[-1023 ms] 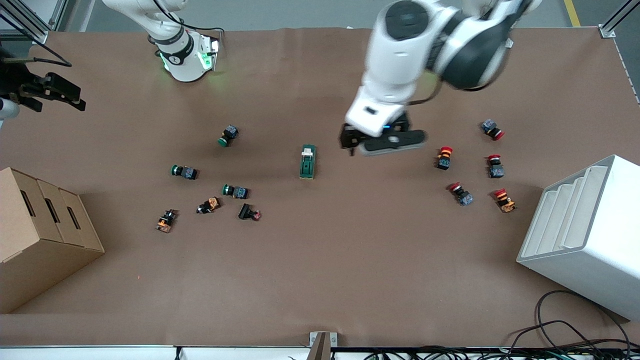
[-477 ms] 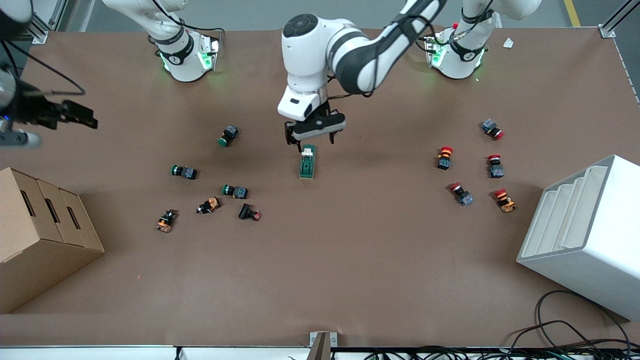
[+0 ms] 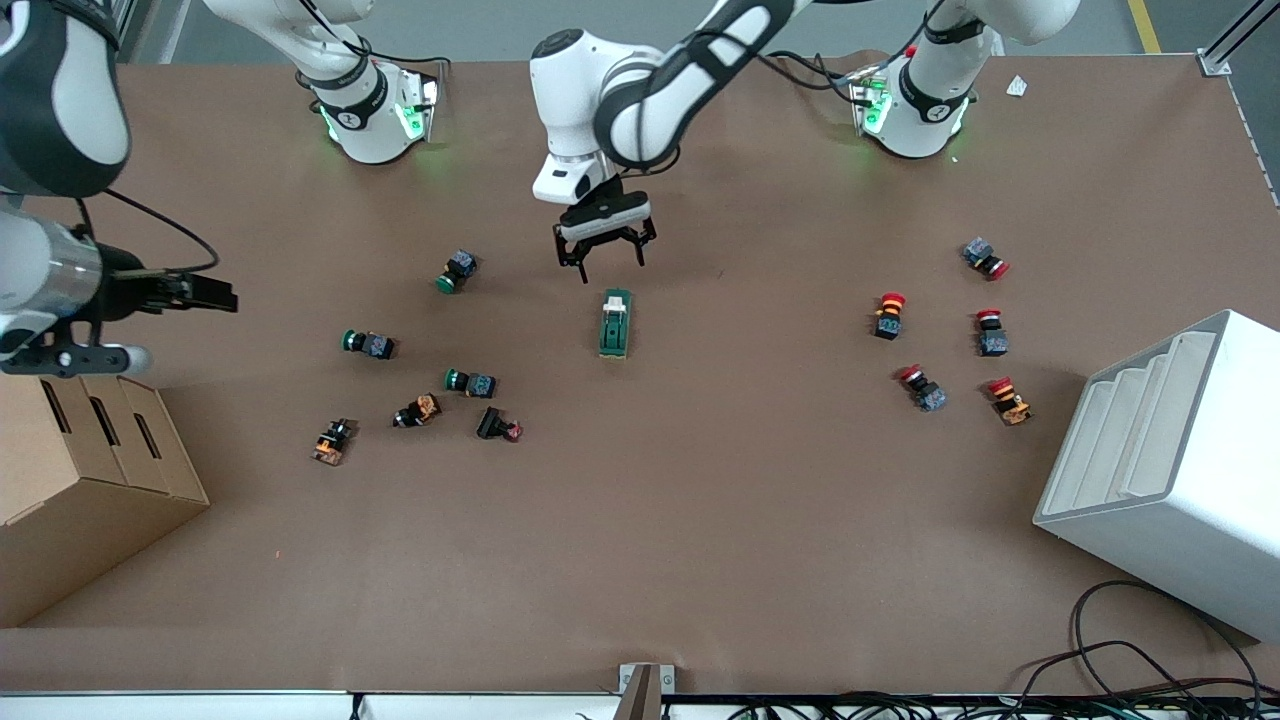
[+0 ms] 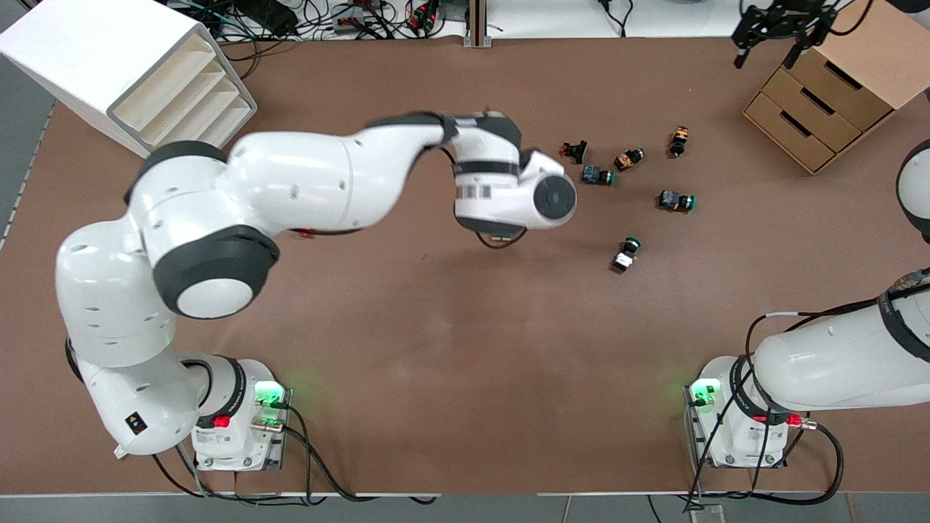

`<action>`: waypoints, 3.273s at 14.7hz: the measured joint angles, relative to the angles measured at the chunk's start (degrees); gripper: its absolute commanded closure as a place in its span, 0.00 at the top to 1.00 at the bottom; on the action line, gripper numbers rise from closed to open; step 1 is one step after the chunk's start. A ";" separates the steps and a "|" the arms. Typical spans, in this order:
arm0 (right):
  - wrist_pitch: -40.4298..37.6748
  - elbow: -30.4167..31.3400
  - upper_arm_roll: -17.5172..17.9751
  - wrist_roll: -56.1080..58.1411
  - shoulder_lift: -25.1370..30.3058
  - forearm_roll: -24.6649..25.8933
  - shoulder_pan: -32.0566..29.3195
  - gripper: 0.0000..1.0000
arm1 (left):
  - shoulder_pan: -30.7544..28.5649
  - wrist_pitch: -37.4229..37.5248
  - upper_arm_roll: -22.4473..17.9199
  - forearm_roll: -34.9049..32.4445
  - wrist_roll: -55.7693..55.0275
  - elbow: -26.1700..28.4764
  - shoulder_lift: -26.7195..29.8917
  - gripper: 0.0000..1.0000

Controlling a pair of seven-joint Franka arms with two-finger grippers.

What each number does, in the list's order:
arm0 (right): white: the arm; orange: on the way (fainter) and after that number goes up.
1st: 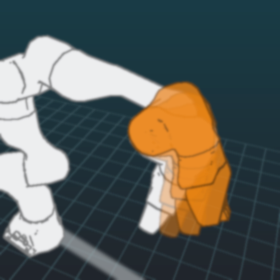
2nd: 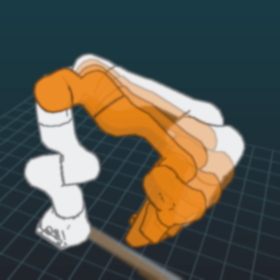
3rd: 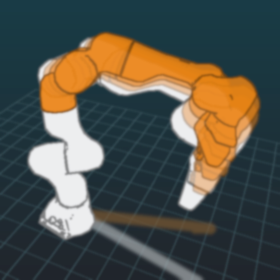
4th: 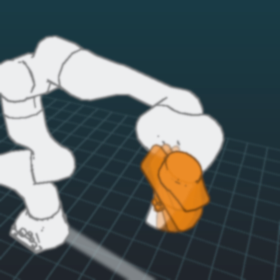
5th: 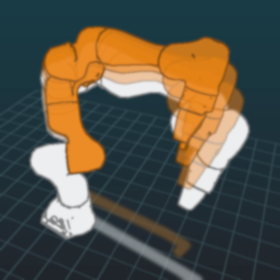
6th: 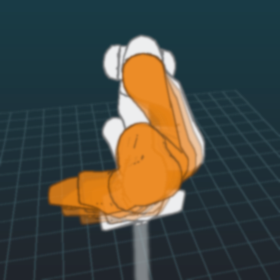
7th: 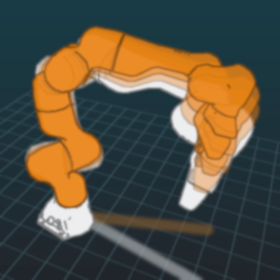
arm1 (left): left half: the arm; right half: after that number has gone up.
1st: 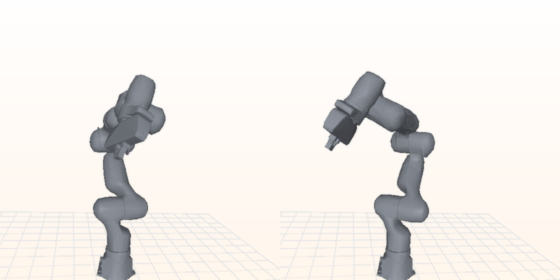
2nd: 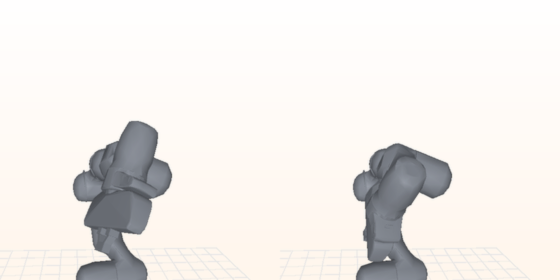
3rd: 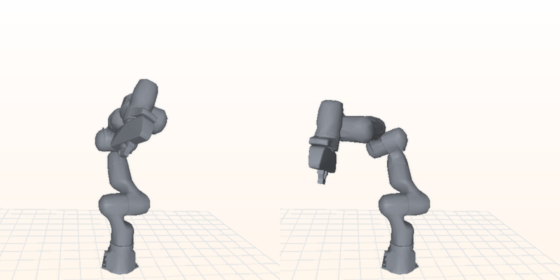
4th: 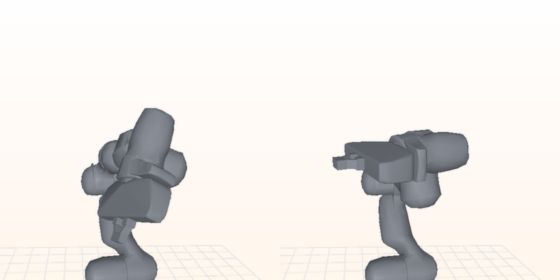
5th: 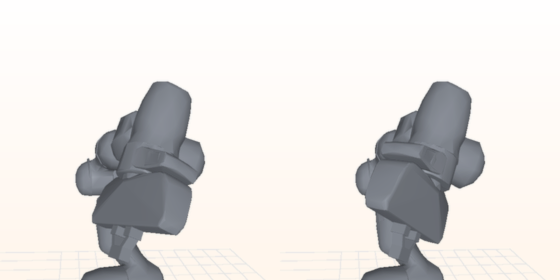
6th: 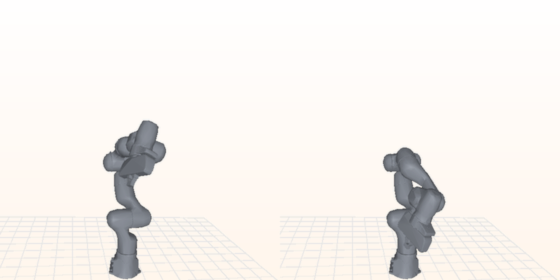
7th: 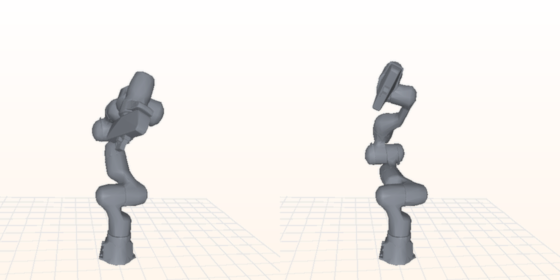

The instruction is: Close load switch with both arms

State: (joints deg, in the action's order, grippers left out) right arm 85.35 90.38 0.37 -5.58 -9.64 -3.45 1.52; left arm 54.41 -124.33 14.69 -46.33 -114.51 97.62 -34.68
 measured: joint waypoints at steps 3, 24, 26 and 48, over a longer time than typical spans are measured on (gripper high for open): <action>1.88 0.99 0.26 -15.64 -0.40 -6.43 5.66 1.00 | 3.14 -0.16 0.00 -9.75 -10.35 0.61 -5.63 0.99; 48.30 19.00 0.79 -56.72 -16.19 -17.81 38.67 1.00 | 5.81 10.47 -0.16 -58.00 -36.24 9.33 -13.01 0.99; 51.10 19.82 0.80 -56.73 -17.10 -18.34 39.58 1.00 | 6.22 12.13 -0.15 -58.49 -36.23 8.55 -14.28 0.99; 60.60 19.31 0.09 -57.91 -22.41 -24.71 45.33 1.00 | 7.00 13.31 -0.41 -58.50 -35.94 8.15 -14.81 1.00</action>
State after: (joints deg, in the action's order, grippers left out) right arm 145.95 109.69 0.46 -63.50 -32.05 -28.16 46.85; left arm 61.41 -111.02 14.28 -104.82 -150.45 105.76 -49.50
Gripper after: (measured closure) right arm 0.000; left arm 0.000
